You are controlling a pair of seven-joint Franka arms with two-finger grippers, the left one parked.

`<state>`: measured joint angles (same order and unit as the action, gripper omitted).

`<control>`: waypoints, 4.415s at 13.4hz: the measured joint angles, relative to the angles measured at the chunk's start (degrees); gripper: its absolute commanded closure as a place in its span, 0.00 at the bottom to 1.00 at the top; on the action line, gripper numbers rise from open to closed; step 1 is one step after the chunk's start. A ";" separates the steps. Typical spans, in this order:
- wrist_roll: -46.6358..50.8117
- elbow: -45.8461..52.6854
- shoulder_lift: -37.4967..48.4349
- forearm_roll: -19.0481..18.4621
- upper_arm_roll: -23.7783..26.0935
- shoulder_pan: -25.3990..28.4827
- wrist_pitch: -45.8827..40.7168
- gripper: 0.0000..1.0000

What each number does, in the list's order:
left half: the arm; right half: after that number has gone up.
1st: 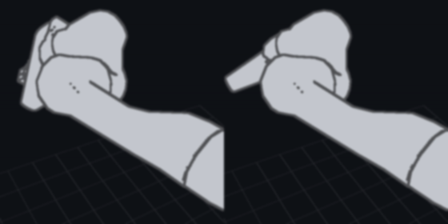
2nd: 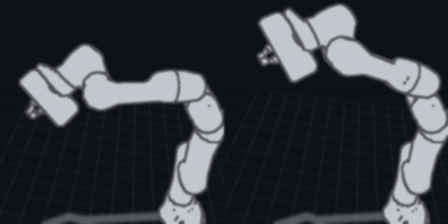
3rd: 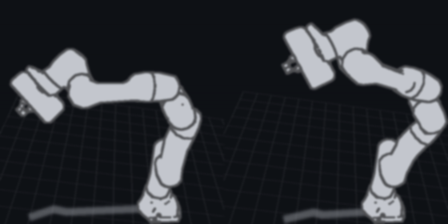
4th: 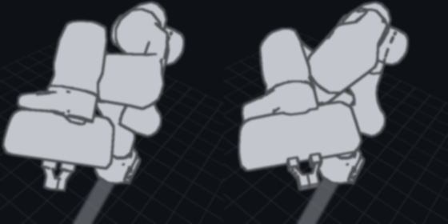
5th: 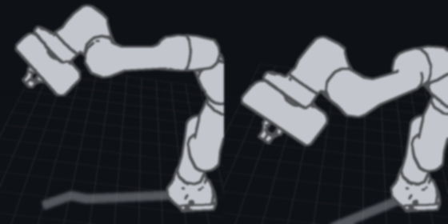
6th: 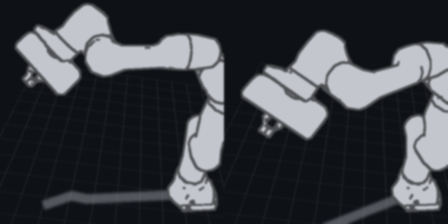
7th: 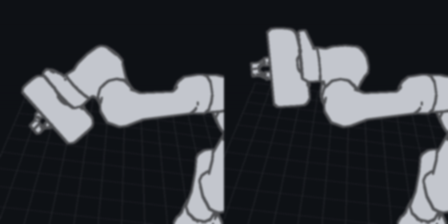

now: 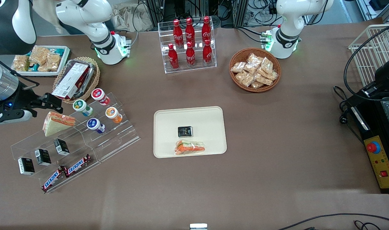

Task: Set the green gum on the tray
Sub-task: 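Move the right gripper from rest toward the acrylic gum rack, then position the open right gripper above the green gum bottle, then lower and close the right gripper on the green gum bottle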

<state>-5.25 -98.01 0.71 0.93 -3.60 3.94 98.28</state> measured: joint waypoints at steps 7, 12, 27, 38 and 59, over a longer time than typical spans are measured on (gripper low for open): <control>0.00 -0.54 0.21 0.00 -0.01 -0.01 -0.46 0.01; -2.14 -3.02 2.19 0.00 -0.02 -0.18 -0.98 0.01; -15.62 -21.64 9.13 -1.28 -0.26 -0.76 6.78 0.01; -21.50 -32.46 9.97 -1.70 -1.34 -0.92 14.08 0.01; -21.69 -36.77 7.60 -2.63 -1.34 -1.43 21.51 0.43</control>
<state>-26.94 -134.78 8.31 -1.70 -4.94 2.51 119.80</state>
